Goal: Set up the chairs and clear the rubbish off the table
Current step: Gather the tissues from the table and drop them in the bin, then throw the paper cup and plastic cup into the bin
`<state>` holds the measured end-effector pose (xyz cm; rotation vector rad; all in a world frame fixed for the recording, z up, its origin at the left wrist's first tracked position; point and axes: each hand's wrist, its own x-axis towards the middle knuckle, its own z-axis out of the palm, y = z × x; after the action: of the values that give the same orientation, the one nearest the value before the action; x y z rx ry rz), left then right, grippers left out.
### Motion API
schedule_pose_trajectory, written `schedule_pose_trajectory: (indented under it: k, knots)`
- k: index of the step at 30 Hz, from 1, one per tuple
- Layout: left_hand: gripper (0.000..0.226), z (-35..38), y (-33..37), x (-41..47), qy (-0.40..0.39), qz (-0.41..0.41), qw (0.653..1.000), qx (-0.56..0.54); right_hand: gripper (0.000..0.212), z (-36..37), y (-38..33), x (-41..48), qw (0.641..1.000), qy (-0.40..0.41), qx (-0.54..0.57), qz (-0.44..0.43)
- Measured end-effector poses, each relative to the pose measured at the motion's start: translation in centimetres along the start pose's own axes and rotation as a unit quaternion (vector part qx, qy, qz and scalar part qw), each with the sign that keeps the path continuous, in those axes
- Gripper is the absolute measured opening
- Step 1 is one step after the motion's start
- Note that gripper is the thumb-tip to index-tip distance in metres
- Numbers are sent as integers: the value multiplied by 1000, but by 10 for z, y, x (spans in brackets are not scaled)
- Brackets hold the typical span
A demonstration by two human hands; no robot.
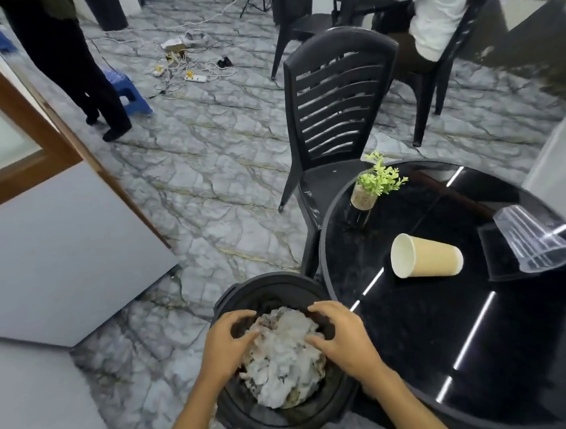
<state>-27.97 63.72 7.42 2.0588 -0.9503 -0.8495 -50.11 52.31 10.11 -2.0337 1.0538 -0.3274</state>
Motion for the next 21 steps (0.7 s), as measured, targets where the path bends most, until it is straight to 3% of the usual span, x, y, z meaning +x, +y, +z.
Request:
schedule_pose_trajectory:
  k: [10, 14, 21]
  knots:
    - [36, 3, 142, 16, -65, 177, 981, -36, 46, -132, -15, -38, 986, 165, -17, 11]
    - [41, 35, 200, 18, -109, 258, 960, -11, 48, -191, -3, -61, 970, 237, -37, 39]
    - [54, 116, 264, 14, -185, 314, 931, 13, 50, -261, 41, -94, 951, 294, -66, 74]
